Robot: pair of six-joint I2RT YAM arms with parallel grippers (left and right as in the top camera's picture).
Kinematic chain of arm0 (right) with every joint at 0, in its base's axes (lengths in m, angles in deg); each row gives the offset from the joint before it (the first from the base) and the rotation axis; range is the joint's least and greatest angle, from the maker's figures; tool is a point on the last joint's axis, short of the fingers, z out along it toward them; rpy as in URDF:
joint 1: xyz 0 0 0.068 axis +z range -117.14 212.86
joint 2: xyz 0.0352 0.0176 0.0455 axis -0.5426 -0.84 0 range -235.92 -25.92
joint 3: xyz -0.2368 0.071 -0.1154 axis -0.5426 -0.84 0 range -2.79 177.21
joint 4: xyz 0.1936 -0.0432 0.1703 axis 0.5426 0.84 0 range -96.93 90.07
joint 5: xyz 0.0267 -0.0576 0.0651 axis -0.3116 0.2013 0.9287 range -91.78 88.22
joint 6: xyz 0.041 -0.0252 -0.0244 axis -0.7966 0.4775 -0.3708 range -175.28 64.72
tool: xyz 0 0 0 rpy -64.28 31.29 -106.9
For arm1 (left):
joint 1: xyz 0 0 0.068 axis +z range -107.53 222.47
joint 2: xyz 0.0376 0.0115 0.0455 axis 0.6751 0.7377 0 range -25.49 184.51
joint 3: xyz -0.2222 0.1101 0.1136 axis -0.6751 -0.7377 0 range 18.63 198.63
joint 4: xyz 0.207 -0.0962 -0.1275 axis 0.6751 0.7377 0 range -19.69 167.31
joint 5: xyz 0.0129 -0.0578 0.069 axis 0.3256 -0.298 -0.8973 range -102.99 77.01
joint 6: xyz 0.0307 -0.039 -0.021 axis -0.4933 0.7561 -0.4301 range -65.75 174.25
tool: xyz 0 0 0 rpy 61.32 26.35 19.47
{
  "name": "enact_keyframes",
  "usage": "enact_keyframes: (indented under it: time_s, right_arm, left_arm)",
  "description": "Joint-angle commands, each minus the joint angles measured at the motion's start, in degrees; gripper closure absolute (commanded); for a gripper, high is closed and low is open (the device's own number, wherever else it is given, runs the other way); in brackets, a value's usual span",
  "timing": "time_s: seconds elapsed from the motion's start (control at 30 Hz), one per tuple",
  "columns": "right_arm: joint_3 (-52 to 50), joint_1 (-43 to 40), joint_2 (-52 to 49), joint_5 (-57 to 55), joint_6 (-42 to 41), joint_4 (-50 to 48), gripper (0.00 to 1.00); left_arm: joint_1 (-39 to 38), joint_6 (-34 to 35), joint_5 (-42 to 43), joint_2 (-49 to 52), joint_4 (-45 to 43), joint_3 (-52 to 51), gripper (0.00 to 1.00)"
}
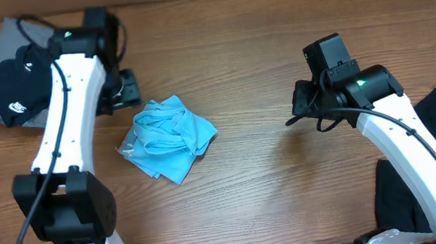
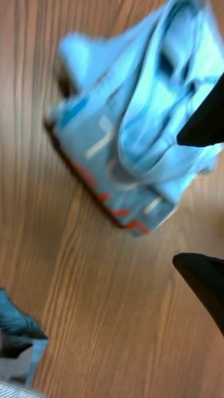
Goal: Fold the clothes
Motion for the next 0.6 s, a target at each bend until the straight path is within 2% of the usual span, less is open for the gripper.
enact_keyframes:
  time_s: [0.0, 0.13, 0.2, 0.3, 0.33, 0.57]
  right_arm:
    - [1.3, -0.3, 0.8, -0.8, 0.3, 0.4, 0.55]
    - [1.3, -0.3, 0.8, -0.8, 0.3, 0.6, 0.55]
    - [1.3, -0.3, 0.8, -0.9, 0.3, 0.4, 0.55]
    - [1.3, -0.3, 0.8, -0.9, 0.3, 0.3, 0.55]
    - [1.3, -0.3, 0.8, -0.9, 0.3, 0.4, 0.55]
    - [1.3, -0.3, 0.8, -0.9, 0.3, -0.4, 0.54]
  left_arm:
    - [1.7, -4.2, 9.3, 3.2, -1.9, -6.4, 0.45]
    - [0.7, -6.1, 14.7, 3.9, -2.8, -10.9, 0.39]
    - [-0.6, -6.4, 15.8, 3.9, -3.0, -13.1, 0.45]
    - [-2.8, -6.0, 16.0, 3.9, -2.0, -15.7, 0.86]
    - [-3.4, -5.8, 16.2, 3.9, -0.8, -16.0, 0.95]
    - [-8.2, -7.8, 21.8, -0.9, 5.0, -15.8, 0.96]
